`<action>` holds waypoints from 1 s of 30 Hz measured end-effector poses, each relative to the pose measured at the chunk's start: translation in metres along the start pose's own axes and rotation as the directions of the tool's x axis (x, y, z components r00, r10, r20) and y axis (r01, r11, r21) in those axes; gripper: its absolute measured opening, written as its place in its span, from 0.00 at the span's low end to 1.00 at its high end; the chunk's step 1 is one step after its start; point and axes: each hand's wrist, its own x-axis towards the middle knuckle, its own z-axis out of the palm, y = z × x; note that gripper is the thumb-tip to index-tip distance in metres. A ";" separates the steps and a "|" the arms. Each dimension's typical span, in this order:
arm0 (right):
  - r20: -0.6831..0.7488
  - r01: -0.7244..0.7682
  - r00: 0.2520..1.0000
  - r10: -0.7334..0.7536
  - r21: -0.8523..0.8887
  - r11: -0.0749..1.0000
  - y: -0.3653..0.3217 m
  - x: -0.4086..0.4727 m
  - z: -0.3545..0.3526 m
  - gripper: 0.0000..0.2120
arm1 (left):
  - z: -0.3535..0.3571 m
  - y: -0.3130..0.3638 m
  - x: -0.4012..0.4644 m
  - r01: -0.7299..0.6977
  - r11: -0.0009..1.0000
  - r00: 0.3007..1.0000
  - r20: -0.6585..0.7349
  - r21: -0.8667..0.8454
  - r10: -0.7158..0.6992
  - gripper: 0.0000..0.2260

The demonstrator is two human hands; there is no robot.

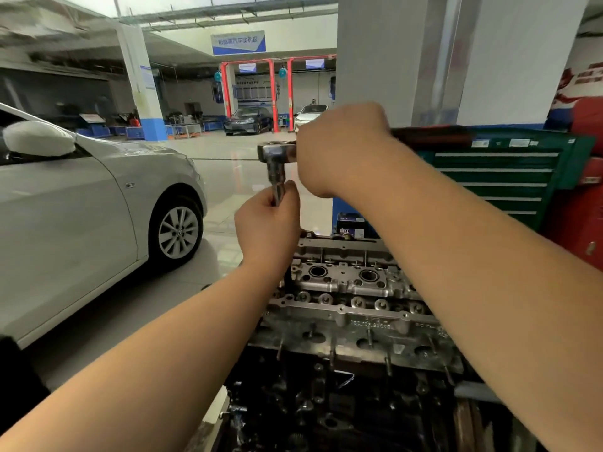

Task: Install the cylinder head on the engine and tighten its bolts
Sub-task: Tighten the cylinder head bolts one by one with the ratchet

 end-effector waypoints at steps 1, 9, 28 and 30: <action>-0.063 0.001 0.998 -0.003 -0.045 0.999 0.000 -0.008 -0.006 0.11 | -0.001 -0.001 0.003 -0.018 1.000 1.000 0.009 0.003 0.018 0.22; -0.113 0.047 0.994 -0.012 0.309 0.950 0.009 0.001 0.027 0.06 | 0.002 0.001 -0.011 0.009 1.000 1.000 -0.029 -0.010 -0.010 0.24; -0.097 0.090 0.994 -0.045 0.534 0.841 0.008 0.009 0.041 0.11 | -0.002 0.002 -0.015 0.322 0.938 0.916 0.293 -0.127 -0.274 0.25; -0.072 0.064 0.997 -0.015 0.749 0.659 0.005 0.009 0.045 0.13 | -0.002 0.003 -0.018 0.287 0.952 0.911 0.338 -0.105 -0.237 0.25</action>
